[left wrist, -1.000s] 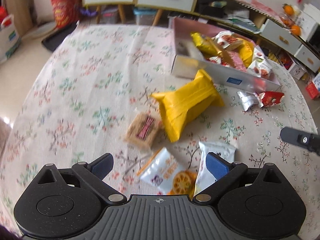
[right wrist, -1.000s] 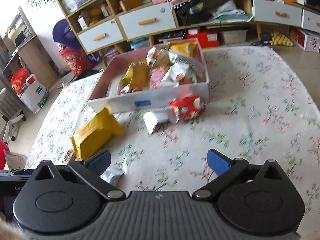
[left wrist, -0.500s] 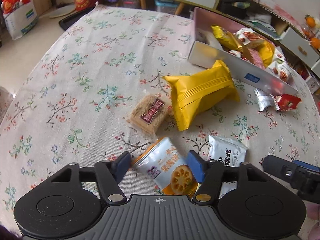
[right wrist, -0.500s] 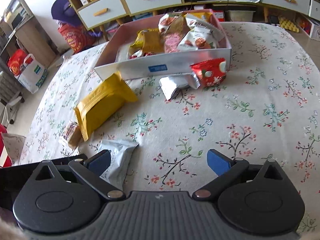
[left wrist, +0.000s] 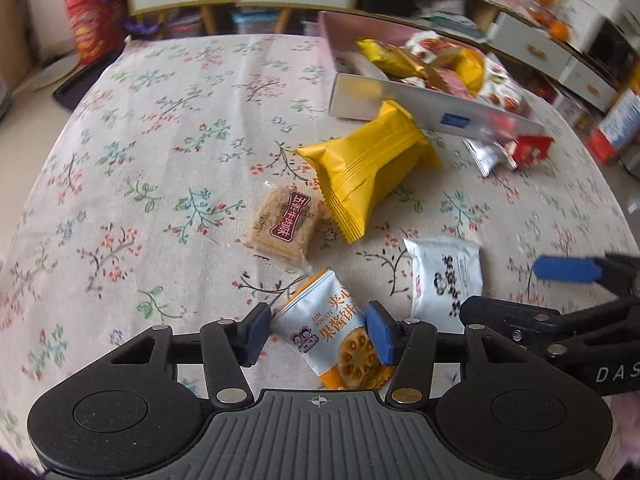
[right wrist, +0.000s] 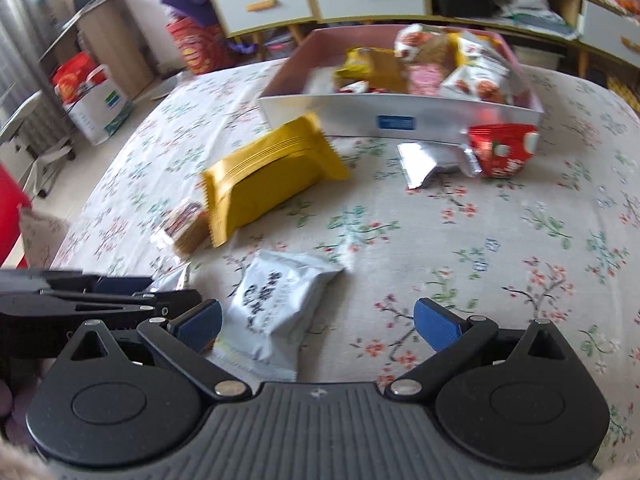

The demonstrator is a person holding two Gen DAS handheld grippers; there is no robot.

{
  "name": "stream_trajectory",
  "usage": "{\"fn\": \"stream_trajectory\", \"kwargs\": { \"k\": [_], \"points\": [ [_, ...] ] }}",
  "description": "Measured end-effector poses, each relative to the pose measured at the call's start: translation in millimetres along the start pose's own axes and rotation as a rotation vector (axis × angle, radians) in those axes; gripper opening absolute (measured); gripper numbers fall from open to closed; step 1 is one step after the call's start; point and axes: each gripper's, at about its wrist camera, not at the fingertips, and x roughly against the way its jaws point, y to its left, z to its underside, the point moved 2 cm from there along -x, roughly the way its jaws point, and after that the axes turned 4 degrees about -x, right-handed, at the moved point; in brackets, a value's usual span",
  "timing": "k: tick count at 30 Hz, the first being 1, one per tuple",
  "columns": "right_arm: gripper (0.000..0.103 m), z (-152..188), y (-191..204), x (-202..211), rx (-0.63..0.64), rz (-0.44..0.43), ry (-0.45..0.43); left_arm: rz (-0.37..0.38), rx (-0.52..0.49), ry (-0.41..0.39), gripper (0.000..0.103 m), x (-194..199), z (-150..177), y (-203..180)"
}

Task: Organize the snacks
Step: 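Grasp the lotus biscuit packet with the left tool while the right tool grasps the white packet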

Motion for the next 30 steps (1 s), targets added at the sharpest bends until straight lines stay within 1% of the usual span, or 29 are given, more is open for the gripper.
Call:
{"fn": "stream_trajectory", "kwargs": {
  "k": [2, 4, 8, 9, 10, 14, 16, 21, 22, 24, 27, 30],
  "points": [
    [0.102, 3, 5, 0, 0.031, -0.006, -0.004, 0.006, -0.046, -0.009, 0.050, 2, 1, 3],
    [0.102, 6, 10, -1, 0.059, -0.008, -0.010, -0.007, -0.091, -0.028, 0.050, 5, 3, 7],
    [0.102, 11, 20, -5, 0.124, -0.014, -0.025, -0.067, -0.168, -0.088, 0.050, 7, 4, 13],
    [0.102, 12, 23, -6, 0.146, -0.015, -0.031, -0.080, -0.175, -0.100, 0.050, 7, 4, 14],
    [0.102, 13, 26, -7, 0.168, -0.013, -0.040, -0.088, -0.174, -0.109, 0.052, 7, 5, 15],
    [0.101, 19, 34, -12, 0.231, -0.001, -0.059, -0.096, -0.131, -0.115, 0.057, 8, 5, 19],
    [0.100, 20, 35, -16, 0.243, 0.014, -0.057, -0.074, -0.076, -0.099, 0.062, 8, 5, 21],
    [0.096, 26, 32, -18, 0.309, 0.091, -0.050, -0.018, 0.046, -0.049, 0.066, 4, 8, 24],
    [0.096, 26, 29, -17, 0.310, 0.093, -0.050, -0.023, 0.055, -0.050, 0.068, 4, 9, 23],
    [0.096, 24, 24, -15, 0.302, 0.088, -0.043, -0.047, 0.060, -0.031, 0.068, 3, 9, 19],
    [0.095, 22, 18, -14, 0.286, 0.090, -0.039, -0.051, 0.083, -0.014, 0.069, 5, 9, 16],
    [0.092, 21, 18, -13, 0.269, 0.085, -0.041, -0.053, 0.124, 0.008, 0.076, 5, 8, 17]
  ]
}}
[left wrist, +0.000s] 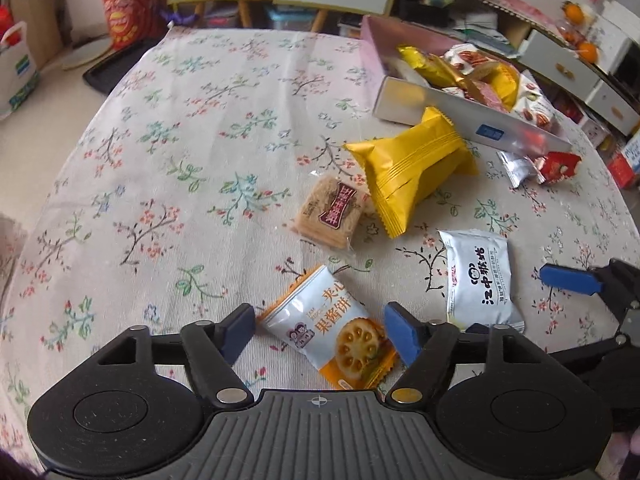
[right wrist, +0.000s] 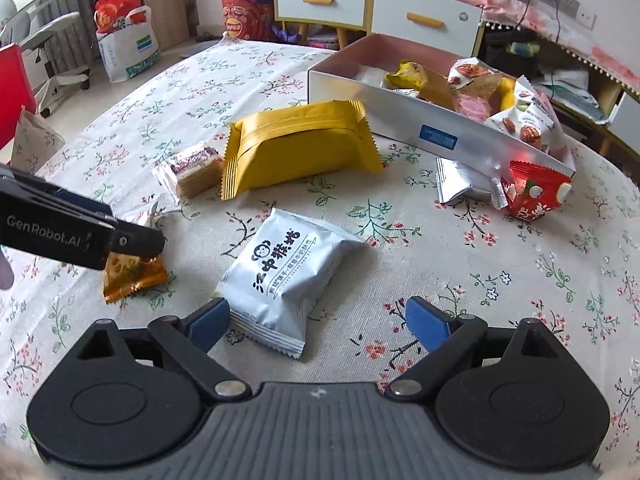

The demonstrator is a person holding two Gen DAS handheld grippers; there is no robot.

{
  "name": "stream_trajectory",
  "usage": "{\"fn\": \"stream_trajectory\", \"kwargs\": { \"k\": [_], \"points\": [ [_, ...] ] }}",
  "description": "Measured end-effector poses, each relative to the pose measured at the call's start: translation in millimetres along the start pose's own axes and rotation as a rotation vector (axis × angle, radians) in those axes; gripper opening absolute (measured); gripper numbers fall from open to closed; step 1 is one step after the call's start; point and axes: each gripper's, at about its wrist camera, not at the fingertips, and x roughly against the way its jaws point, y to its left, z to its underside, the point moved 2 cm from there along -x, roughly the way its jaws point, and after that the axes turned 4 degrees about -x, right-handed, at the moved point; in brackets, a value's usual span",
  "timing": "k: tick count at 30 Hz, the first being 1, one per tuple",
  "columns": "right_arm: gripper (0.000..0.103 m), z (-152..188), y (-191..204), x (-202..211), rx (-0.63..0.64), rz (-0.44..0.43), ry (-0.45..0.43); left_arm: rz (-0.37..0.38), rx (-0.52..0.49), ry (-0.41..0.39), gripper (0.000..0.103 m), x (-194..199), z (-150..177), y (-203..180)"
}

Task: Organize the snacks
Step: 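Grasp the lotus biscuit packet with the left tool while the right tool grasps the white packet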

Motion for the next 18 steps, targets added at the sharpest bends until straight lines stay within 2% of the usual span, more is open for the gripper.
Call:
{"fn": "stream_trajectory", "kwargs": {
  "k": [3, 6, 11, 13, 15, 18],
  "points": [
    [0.090, -3, 6, 0, -0.015, -0.032, -0.005, -0.007, 0.043, 0.027, 0.081, -1, 1, 0],
    [0.089, -6, 13, -2, -0.017, -0.063, -0.013, -0.034, 0.059, 0.034, 0.081, -3, 1, -4],
    [0.085, -11, 21, -8, 0.003, -0.031, -0.026, -0.071, 0.123, 0.048, 0.077, -3, 1, -8],
    [0.078, -11, 23, -9, 0.023, -0.013, -0.034, -0.087, 0.119, 0.042, 0.067, -3, 2, -11],
    [0.065, -11, 24, -9, 0.055, 0.007, -0.041, -0.082, 0.124, 0.031, 0.061, -2, 2, -12],
    [0.056, -12, 22, -9, 0.046, -0.010, -0.032, -0.068, 0.132, 0.016, 0.044, 1, 2, -13]
  ]
}}
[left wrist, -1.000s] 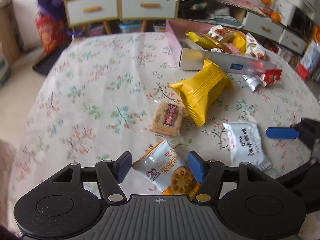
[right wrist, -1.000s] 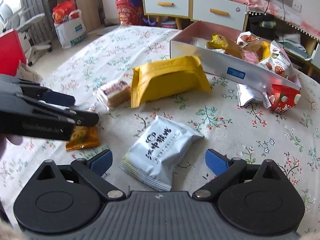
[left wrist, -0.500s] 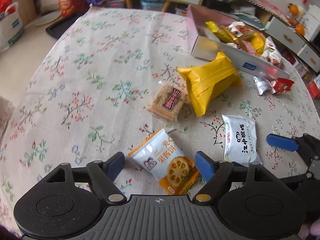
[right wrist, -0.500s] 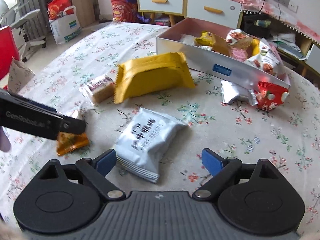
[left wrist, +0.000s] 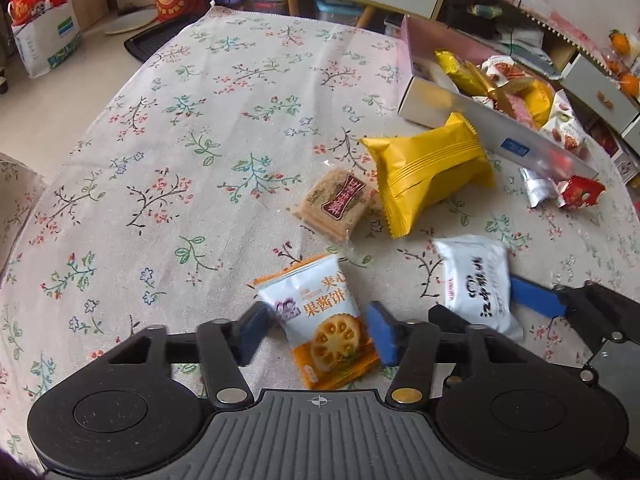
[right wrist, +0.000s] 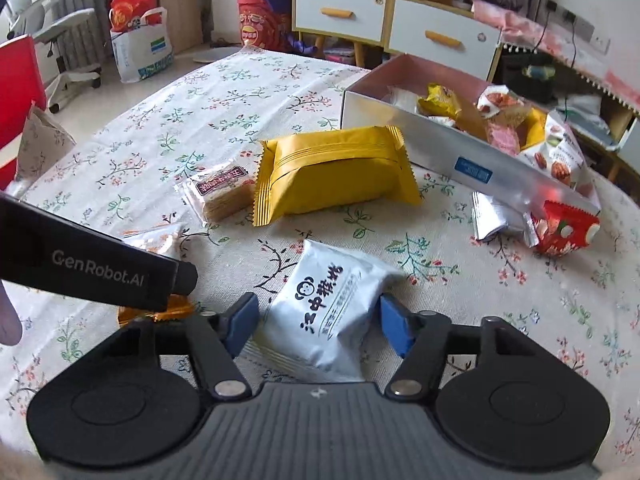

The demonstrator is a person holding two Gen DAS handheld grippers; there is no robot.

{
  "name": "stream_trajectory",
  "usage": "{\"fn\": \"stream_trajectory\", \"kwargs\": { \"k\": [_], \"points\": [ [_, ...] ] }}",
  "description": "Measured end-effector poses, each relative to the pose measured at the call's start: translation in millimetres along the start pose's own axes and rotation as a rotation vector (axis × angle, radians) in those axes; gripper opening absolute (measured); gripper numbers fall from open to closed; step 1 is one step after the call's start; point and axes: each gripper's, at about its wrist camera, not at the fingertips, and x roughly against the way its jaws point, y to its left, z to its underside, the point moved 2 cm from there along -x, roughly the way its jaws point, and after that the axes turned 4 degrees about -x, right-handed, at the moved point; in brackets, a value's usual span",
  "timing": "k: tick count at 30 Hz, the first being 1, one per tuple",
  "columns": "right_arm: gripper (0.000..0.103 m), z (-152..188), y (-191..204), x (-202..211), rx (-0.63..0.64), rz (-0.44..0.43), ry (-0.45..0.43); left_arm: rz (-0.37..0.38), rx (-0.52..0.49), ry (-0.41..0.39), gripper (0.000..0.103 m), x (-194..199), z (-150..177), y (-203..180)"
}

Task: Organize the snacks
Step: 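Grasp the lotus biscuit packet with the left tool while the right tool grasps the white packet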

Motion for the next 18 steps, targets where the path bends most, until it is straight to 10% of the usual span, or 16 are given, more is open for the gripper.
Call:
{"fn": "stream_trajectory", "kwargs": {
  "k": [18],
  "points": [
    [0.047, -4, -18, 16, -0.113, -0.033, 0.040, 0.116, -0.012, -0.002, 0.035, 8, -3, -6]
  ]
}}
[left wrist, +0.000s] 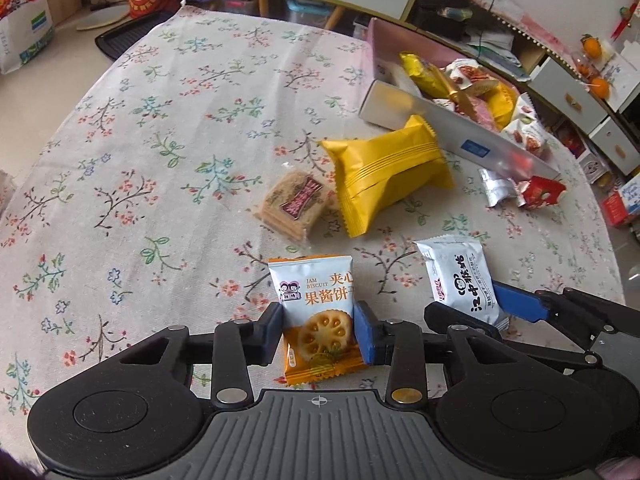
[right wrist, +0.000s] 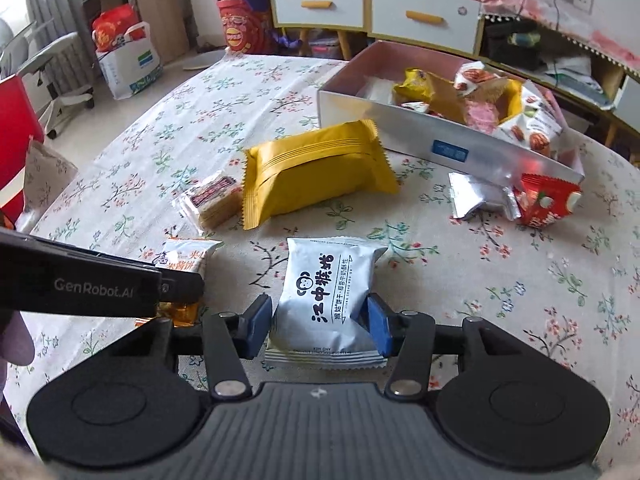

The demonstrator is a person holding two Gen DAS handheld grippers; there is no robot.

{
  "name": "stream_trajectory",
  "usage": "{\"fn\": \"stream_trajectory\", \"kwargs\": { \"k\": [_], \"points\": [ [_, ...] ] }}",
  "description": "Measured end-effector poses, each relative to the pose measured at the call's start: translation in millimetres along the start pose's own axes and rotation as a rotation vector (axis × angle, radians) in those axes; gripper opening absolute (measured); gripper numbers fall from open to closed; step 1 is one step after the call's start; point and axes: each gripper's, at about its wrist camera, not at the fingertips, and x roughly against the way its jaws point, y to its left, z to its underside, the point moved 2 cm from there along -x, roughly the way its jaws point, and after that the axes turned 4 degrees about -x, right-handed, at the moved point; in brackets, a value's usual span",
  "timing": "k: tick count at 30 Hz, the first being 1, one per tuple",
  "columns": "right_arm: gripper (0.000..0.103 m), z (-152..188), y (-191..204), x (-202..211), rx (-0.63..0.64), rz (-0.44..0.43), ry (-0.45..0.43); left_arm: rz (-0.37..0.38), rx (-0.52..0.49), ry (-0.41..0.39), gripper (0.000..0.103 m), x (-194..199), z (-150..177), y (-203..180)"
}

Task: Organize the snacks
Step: 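Grasp the lotus biscuit packet with the left tool while the right tool grasps the white packet, then carry both packets into the pink box and open both tools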

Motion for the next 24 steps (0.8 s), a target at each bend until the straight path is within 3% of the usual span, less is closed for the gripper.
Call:
{"fn": "stream_trajectory", "kwargs": {
  "k": [12, 24],
  "points": [
    [0.047, -13, -34, 18, -0.114, 0.034, -0.015, 0.068, -0.074, -0.051, 0.036, 13, -13, -34],
    [0.047, -35, -59, 32, -0.183, 0.039, -0.086, 0.106, -0.102, -0.110, 0.036, 16, -43, -63]
  ]
}}
